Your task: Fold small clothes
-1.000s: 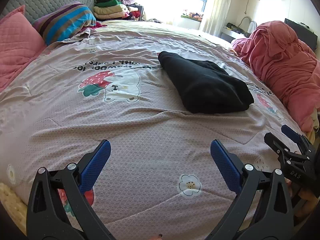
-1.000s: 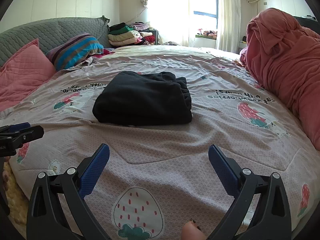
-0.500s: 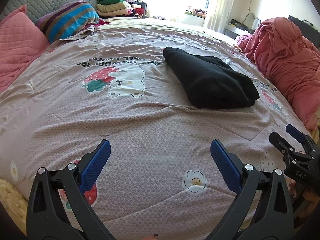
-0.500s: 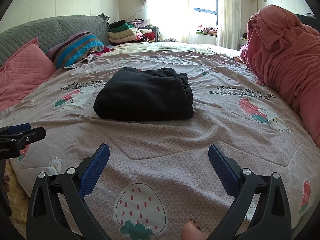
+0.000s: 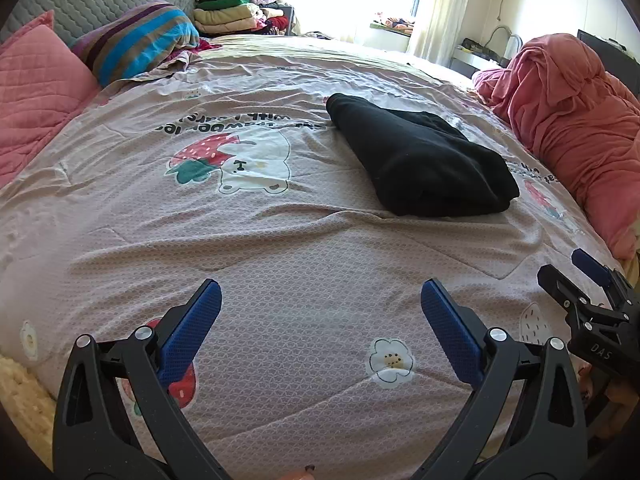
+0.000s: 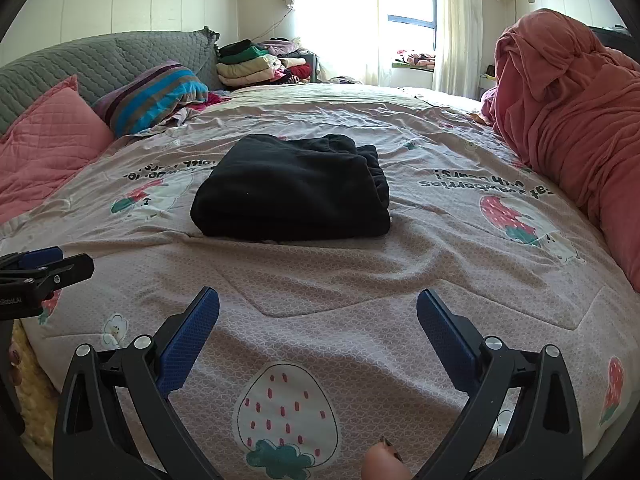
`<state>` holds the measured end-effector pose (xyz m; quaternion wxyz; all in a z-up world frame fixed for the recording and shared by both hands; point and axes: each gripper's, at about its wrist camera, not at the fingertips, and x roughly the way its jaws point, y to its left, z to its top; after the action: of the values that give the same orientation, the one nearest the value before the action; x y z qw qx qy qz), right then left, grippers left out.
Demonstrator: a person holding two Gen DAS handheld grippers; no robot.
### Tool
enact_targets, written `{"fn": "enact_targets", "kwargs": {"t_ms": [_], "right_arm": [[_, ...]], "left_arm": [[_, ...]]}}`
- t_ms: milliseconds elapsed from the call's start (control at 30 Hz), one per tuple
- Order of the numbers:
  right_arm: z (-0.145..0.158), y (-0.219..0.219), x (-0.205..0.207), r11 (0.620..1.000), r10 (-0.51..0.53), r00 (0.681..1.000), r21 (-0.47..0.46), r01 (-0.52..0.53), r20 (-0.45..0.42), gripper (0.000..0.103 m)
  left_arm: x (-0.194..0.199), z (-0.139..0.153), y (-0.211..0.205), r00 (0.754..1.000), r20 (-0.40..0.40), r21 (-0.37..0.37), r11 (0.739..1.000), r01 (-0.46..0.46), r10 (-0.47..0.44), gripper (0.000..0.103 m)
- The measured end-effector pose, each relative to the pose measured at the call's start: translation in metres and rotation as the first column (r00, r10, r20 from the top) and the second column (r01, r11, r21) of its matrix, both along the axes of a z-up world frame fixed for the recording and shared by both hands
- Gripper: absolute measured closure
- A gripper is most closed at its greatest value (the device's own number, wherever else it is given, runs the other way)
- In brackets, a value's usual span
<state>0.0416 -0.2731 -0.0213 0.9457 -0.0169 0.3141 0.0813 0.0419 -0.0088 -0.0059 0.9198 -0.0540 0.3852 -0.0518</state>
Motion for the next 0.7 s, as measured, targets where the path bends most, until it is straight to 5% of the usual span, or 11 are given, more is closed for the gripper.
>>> {"fn": "enact_targets", "kwargs": {"t_ms": [700], "right_arm": [[-0.0006,0.0007,-0.0012,1.000,0.003,1.000,0.004,-0.003,-0.014,0.005]], "left_arm": [[-0.0014,0.0019,0.0002,1.000,-0.003,0.012,1.000,0.001,-0.001,0.009]]}}
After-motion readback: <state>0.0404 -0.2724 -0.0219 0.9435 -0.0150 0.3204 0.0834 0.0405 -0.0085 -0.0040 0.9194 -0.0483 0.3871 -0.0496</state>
